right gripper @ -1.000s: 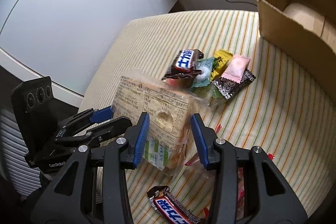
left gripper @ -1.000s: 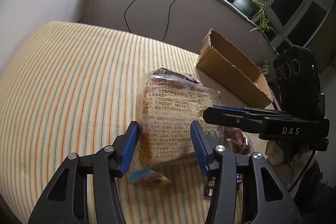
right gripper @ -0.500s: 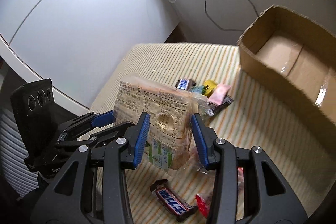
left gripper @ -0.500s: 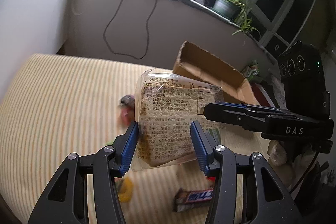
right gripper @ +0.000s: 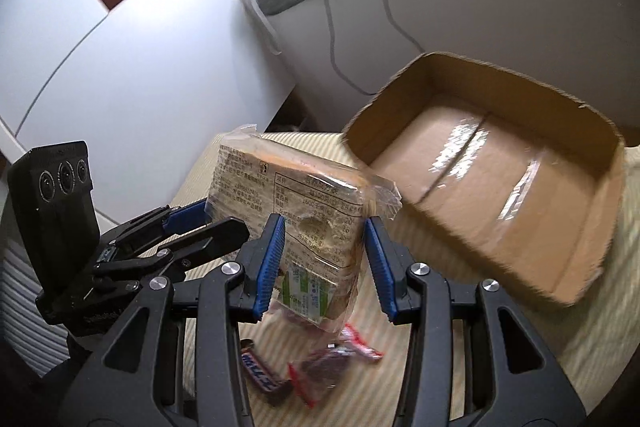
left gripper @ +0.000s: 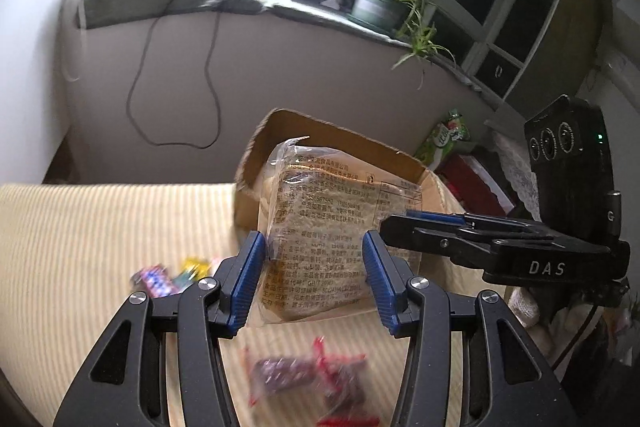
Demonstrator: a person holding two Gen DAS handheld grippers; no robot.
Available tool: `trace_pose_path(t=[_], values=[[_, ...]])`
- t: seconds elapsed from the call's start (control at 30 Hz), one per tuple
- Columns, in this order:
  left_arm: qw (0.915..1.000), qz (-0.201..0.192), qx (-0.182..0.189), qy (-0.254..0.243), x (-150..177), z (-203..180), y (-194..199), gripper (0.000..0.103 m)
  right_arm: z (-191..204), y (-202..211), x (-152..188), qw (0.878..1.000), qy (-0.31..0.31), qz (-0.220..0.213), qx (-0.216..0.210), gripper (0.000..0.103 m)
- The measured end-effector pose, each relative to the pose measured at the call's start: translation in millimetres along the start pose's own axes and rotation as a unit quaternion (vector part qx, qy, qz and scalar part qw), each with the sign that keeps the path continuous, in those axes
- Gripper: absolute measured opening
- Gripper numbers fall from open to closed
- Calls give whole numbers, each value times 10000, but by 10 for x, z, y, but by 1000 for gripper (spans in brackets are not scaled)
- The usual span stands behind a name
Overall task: Organize snacks
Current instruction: 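Lift the bread loaf with the left gripper and release it into the cardboard box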
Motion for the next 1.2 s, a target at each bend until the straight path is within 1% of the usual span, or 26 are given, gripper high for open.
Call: trace_pose_path(t=[0.2,0.43,0.67,0.83,1.07,1.2], values=[[9999,12,132,-85,-280,-246,-306,48,-342,187,-171,9994,-187,-194,210,44],[9994,238,136,-230,-397,-440,-707,48,-788,236,-286,9979,-425,-252,421,44],[9981,527,159,-268,-359,-518,-1024,48,-1179,188,-361,9962,-577,-183,621,44],[9967,756,181,-252,-288,-569,-1199,48,-1395,116,-330,9948,-697,-58,738,44],[9944,976,238,-331,-218,-630,-1331,48,-1589,63,-298,9925,-814,21,915,44],[9948,944,194,-337,-253,-617,-1320,48,-1653,95,-259,9915,-804,11,1026,46]])
Point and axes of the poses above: each gripper's, at about its wrist camera, not at the fingertips, and y roughly against the way its jaws point, z to its left, x to its underside, the point moved 10 cm from there along -y, roughly the way its jaws point, and after that the axes turned 3 degrees about z, right-handed, at the moved point
